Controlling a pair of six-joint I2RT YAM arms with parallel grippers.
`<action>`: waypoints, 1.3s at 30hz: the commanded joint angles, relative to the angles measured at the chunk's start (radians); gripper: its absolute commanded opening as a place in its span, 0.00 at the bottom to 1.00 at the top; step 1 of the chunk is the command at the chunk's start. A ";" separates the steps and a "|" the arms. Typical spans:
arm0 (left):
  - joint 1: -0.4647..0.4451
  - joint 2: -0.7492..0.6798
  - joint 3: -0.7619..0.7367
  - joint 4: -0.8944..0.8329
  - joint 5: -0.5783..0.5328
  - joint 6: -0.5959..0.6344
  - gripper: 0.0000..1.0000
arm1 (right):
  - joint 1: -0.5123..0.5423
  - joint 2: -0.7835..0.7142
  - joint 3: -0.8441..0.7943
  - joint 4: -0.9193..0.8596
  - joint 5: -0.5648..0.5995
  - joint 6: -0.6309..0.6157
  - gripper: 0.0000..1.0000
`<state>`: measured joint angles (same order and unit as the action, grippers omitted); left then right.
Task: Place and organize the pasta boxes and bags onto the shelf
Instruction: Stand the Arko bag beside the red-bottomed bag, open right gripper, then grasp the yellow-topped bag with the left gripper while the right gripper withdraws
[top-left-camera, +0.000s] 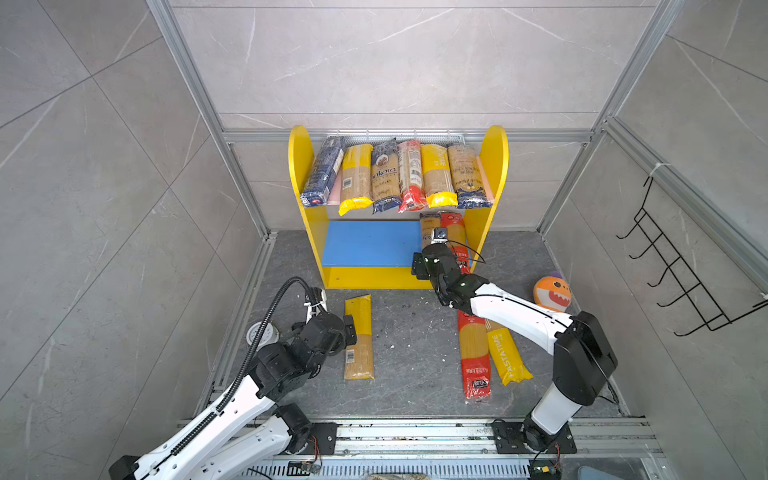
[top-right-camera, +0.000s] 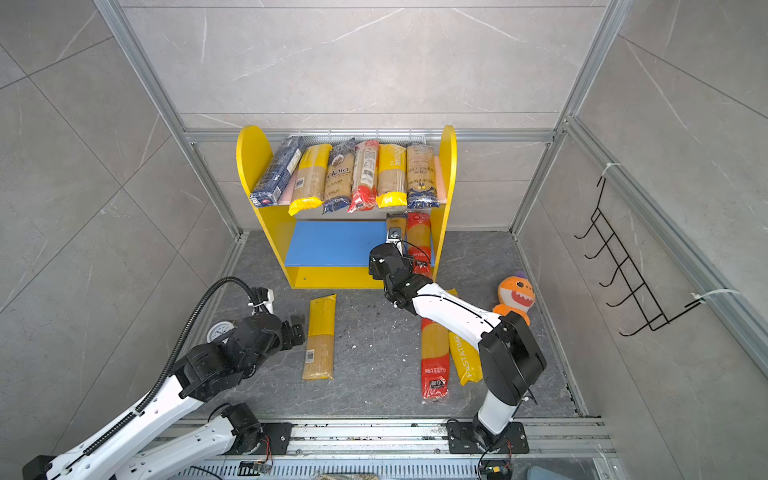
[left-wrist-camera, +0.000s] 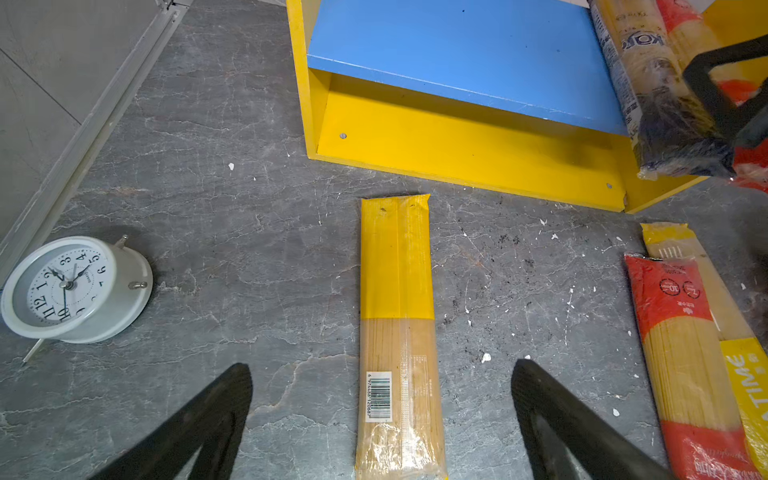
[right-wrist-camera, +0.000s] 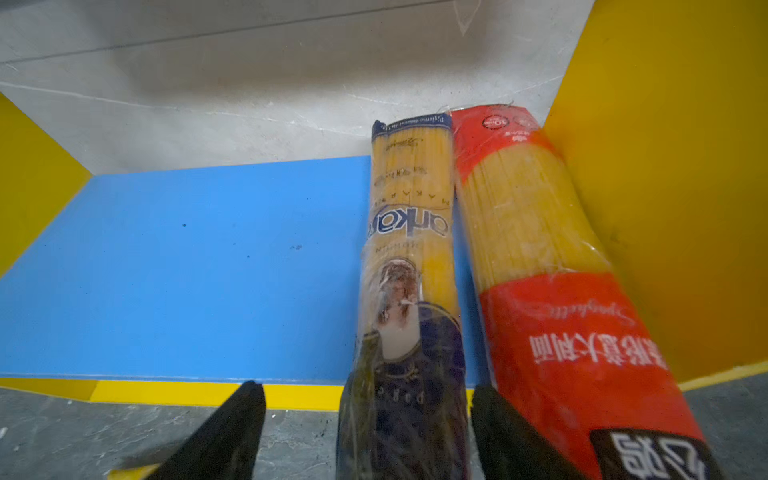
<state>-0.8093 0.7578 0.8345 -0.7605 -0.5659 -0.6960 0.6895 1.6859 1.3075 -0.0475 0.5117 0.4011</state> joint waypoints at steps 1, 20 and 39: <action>-0.004 -0.029 -0.017 0.008 0.003 -0.025 1.00 | 0.001 -0.058 0.007 -0.051 -0.053 0.038 0.82; -0.008 -0.083 -0.315 0.103 0.144 -0.222 1.00 | 0.304 -0.412 -0.352 -0.265 0.000 0.221 0.85; -0.219 0.175 -0.421 0.264 0.021 -0.415 1.00 | 0.541 -0.600 -0.614 -0.354 0.049 0.393 0.90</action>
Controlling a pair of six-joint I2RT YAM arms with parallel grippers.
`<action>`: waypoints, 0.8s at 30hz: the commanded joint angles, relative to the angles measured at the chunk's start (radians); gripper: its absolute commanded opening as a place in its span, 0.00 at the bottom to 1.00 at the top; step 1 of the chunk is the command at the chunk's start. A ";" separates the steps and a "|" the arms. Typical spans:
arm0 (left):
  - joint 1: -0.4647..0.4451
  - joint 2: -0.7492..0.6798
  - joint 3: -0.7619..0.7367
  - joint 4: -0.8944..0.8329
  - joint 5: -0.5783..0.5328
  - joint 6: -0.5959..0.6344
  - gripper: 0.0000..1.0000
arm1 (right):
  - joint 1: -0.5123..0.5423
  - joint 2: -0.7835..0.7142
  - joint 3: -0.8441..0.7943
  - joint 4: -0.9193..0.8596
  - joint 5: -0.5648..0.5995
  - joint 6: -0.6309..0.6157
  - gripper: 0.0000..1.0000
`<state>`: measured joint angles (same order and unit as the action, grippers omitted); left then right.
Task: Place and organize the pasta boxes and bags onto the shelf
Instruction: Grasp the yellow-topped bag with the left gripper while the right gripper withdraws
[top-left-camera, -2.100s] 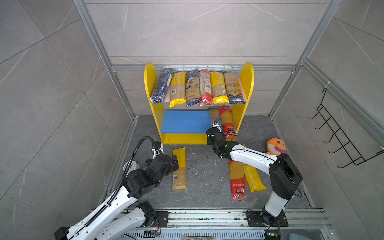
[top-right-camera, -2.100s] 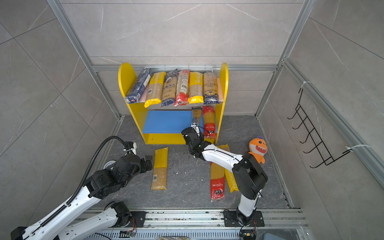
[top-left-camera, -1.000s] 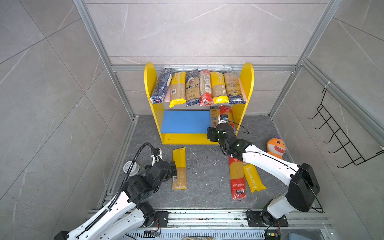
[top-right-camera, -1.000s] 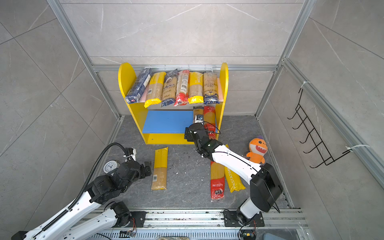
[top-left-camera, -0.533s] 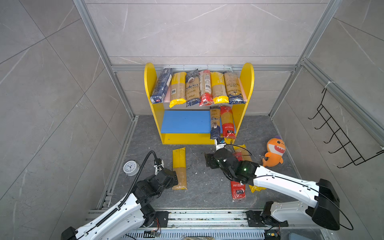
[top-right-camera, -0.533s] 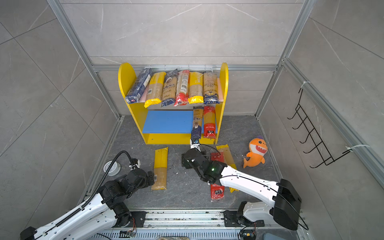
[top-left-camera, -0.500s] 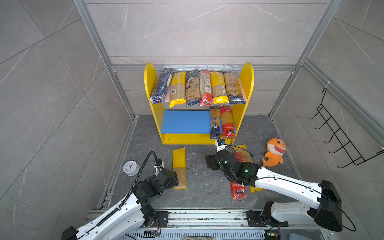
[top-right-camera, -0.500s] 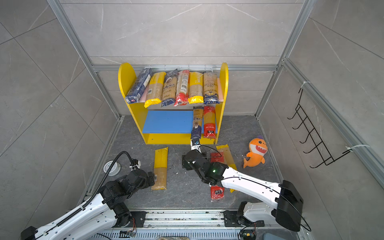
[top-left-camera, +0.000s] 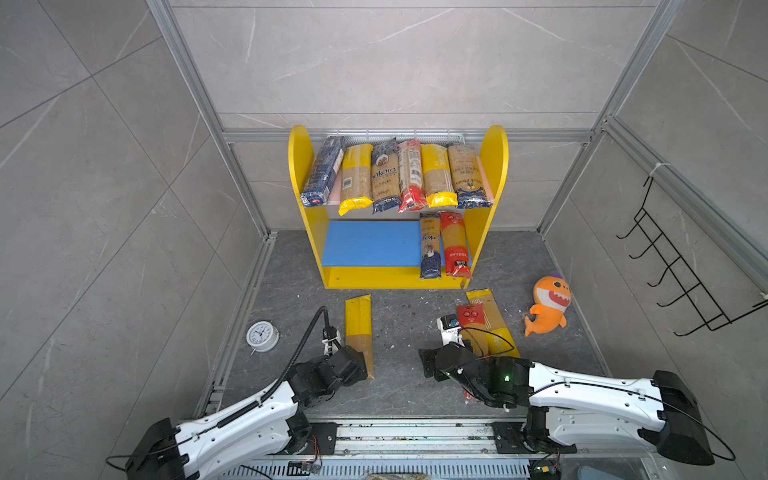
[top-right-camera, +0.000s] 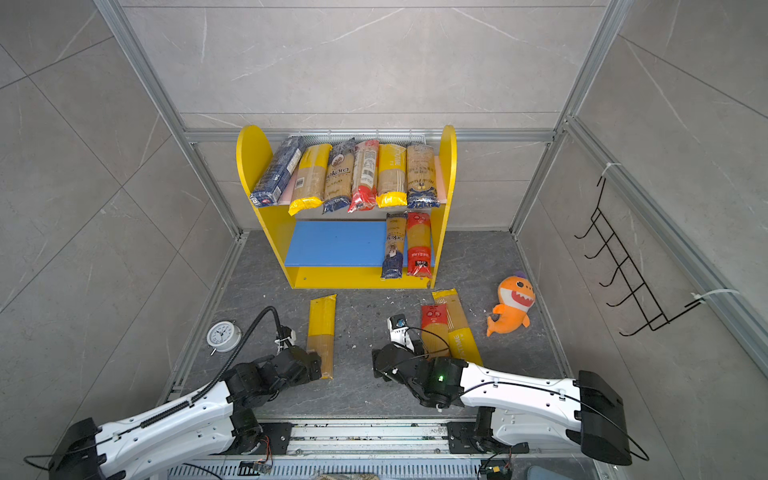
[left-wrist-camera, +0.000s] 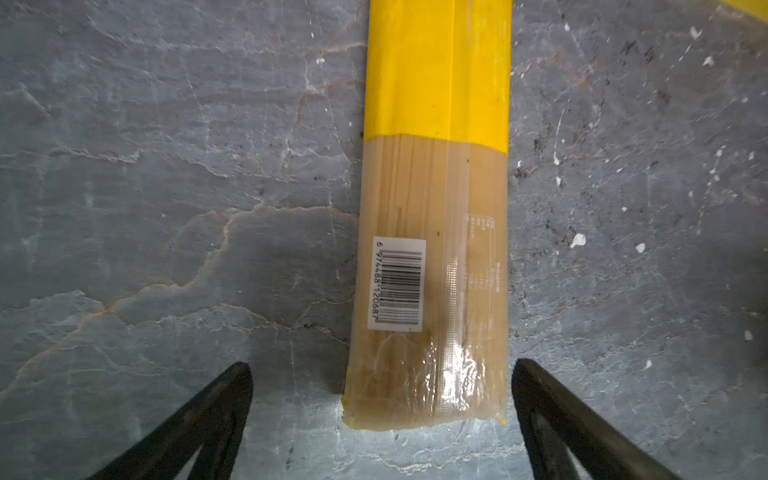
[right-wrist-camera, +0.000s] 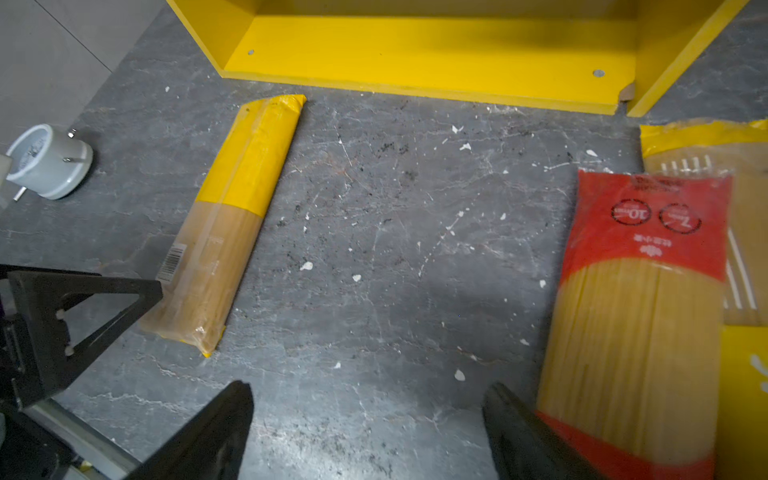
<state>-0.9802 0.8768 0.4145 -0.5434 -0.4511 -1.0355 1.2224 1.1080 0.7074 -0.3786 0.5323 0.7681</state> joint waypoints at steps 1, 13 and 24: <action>-0.069 0.090 -0.001 0.061 -0.114 -0.099 1.00 | 0.008 -0.024 -0.014 -0.026 0.022 0.013 0.90; -0.134 0.418 0.082 0.165 -0.199 -0.171 1.00 | 0.008 -0.114 -0.068 -0.088 0.052 0.002 0.91; -0.134 0.542 0.052 0.256 -0.139 -0.228 0.96 | 0.009 -0.158 -0.088 -0.108 0.073 0.000 0.91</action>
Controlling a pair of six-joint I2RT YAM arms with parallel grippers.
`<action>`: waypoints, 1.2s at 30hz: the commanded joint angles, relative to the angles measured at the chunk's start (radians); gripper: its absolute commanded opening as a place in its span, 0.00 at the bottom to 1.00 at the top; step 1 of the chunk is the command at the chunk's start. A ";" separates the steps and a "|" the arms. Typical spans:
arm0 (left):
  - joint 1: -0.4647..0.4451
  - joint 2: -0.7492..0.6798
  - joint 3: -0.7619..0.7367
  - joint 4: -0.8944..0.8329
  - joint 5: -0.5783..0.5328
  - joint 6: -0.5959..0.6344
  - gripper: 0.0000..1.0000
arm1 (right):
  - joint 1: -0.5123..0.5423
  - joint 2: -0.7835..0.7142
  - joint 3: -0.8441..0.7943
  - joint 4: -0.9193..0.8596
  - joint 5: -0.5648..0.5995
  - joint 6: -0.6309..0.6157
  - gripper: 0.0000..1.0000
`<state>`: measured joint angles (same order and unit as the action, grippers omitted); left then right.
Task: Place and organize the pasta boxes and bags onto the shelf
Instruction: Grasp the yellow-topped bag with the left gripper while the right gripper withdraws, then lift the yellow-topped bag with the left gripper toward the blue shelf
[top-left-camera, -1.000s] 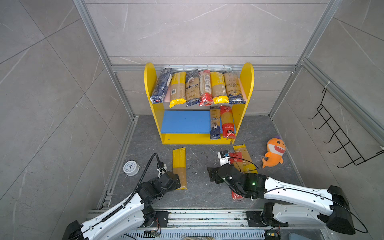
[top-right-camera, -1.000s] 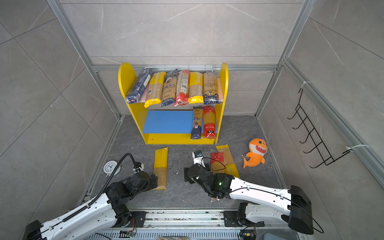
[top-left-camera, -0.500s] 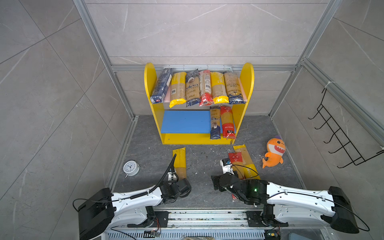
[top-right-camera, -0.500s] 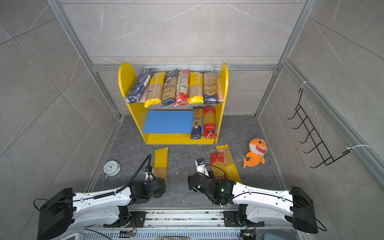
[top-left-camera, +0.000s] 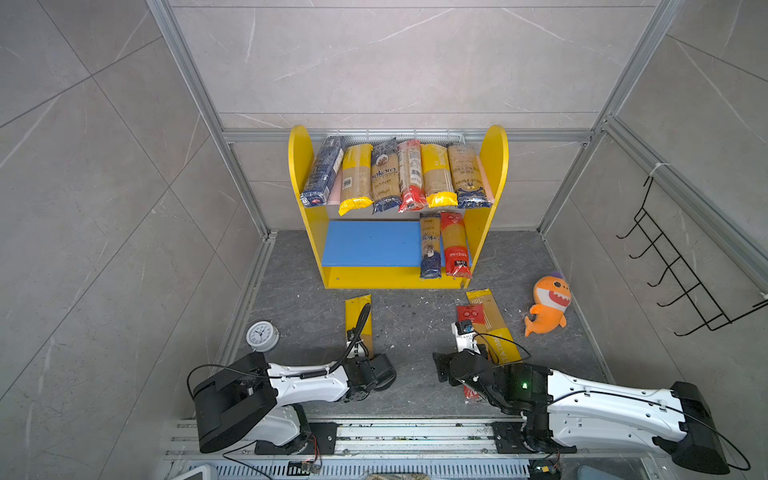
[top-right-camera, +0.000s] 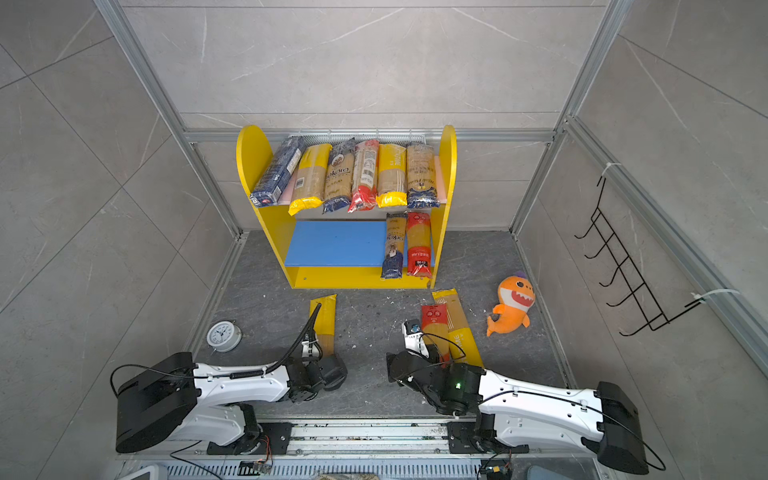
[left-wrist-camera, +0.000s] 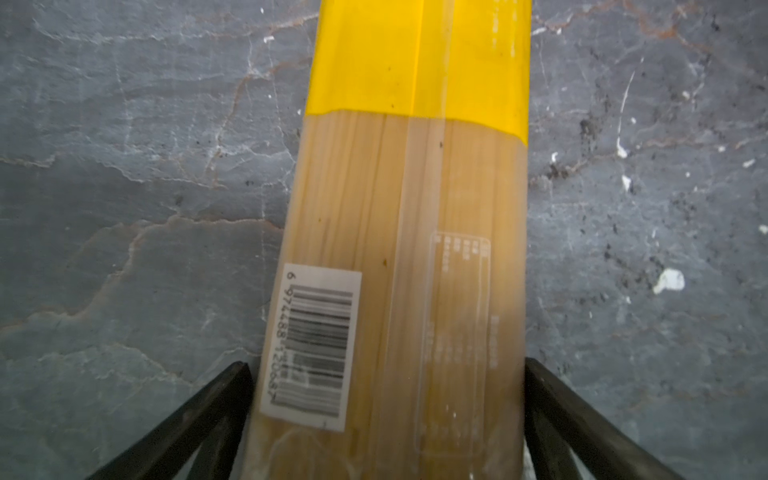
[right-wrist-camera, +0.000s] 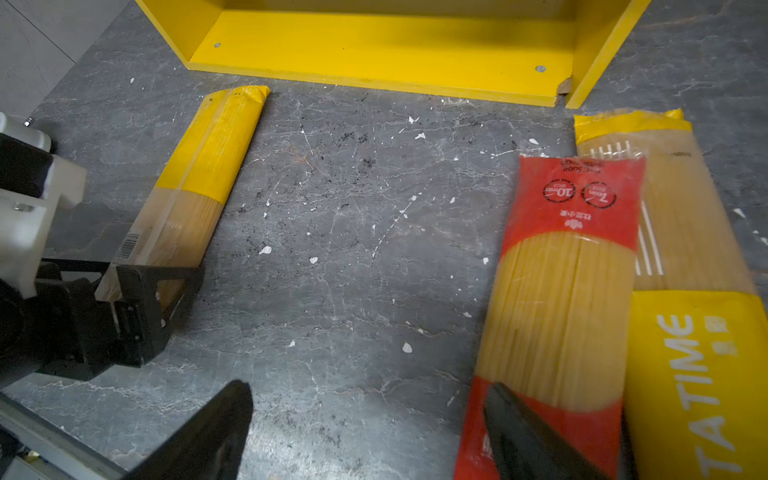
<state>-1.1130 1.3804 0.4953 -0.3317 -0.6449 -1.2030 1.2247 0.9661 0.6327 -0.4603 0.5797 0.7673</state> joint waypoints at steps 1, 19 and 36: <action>-0.002 0.046 -0.037 0.056 0.058 -0.069 0.88 | 0.006 -0.018 -0.013 -0.028 0.026 0.001 0.91; -0.001 -0.143 0.017 -0.152 -0.033 0.044 0.00 | 0.005 -0.009 -0.012 0.003 0.032 -0.007 0.91; -0.001 -0.582 0.191 -0.431 -0.136 0.275 0.00 | -0.002 0.105 0.095 0.095 -0.009 -0.087 0.91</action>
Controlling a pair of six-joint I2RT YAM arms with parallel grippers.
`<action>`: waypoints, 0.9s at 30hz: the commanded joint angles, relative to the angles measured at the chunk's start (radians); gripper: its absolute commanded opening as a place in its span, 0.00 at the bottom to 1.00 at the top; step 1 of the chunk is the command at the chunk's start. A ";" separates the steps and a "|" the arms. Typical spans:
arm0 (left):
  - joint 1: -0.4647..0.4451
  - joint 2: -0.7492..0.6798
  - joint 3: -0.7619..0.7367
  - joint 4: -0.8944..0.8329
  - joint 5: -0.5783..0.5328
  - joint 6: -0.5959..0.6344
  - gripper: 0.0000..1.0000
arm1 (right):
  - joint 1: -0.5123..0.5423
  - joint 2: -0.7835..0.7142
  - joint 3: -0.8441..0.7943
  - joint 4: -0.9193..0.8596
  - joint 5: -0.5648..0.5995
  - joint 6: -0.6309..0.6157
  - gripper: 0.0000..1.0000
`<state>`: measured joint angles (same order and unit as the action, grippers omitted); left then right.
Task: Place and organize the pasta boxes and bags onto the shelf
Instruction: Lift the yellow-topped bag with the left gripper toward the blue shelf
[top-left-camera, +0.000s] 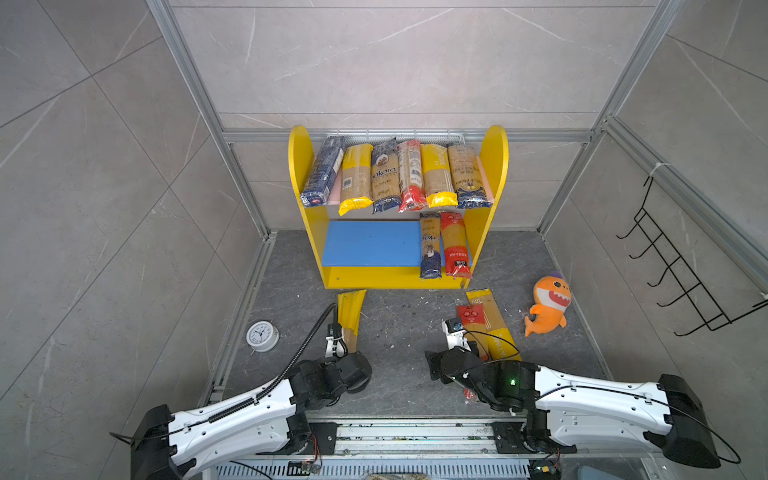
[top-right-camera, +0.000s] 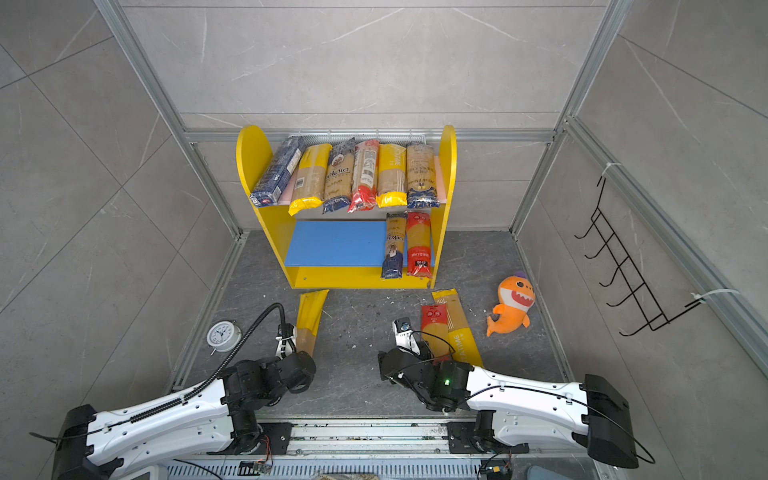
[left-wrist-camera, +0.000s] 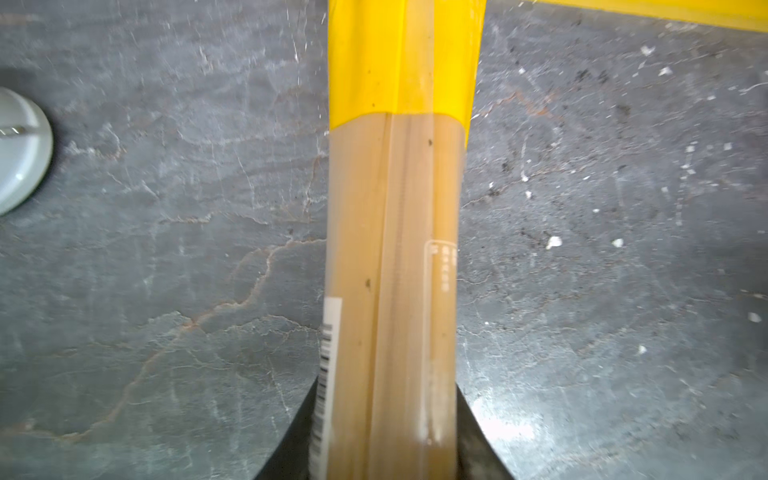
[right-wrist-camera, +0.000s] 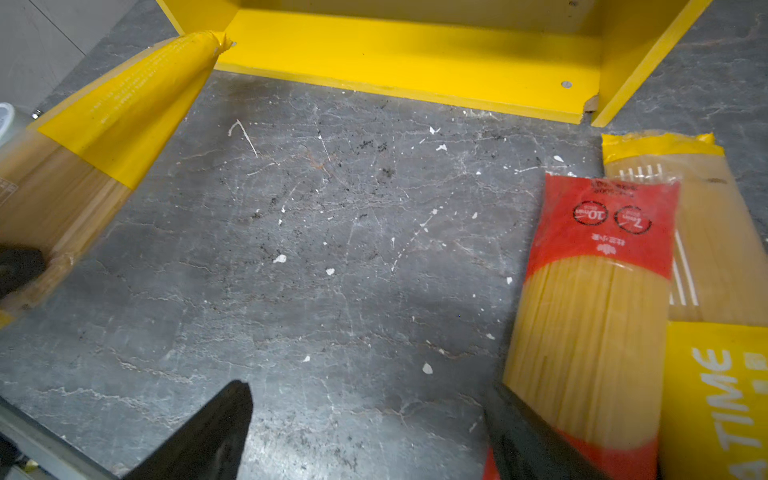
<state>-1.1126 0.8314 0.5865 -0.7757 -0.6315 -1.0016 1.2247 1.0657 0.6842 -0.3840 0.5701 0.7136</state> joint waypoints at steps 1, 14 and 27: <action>-0.001 -0.032 0.125 0.007 -0.150 0.091 0.00 | -0.004 0.005 0.053 0.017 -0.002 -0.042 0.91; 0.152 0.170 0.429 0.068 -0.170 0.378 0.00 | -0.060 0.006 0.124 0.020 -0.039 -0.104 0.91; 0.574 0.472 0.538 0.513 0.122 0.726 0.00 | -0.185 -0.010 0.127 -0.004 -0.102 -0.114 0.91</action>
<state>-0.5743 1.2747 1.0138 -0.5350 -0.5137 -0.3931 1.0611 1.0603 0.7837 -0.3698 0.4938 0.6205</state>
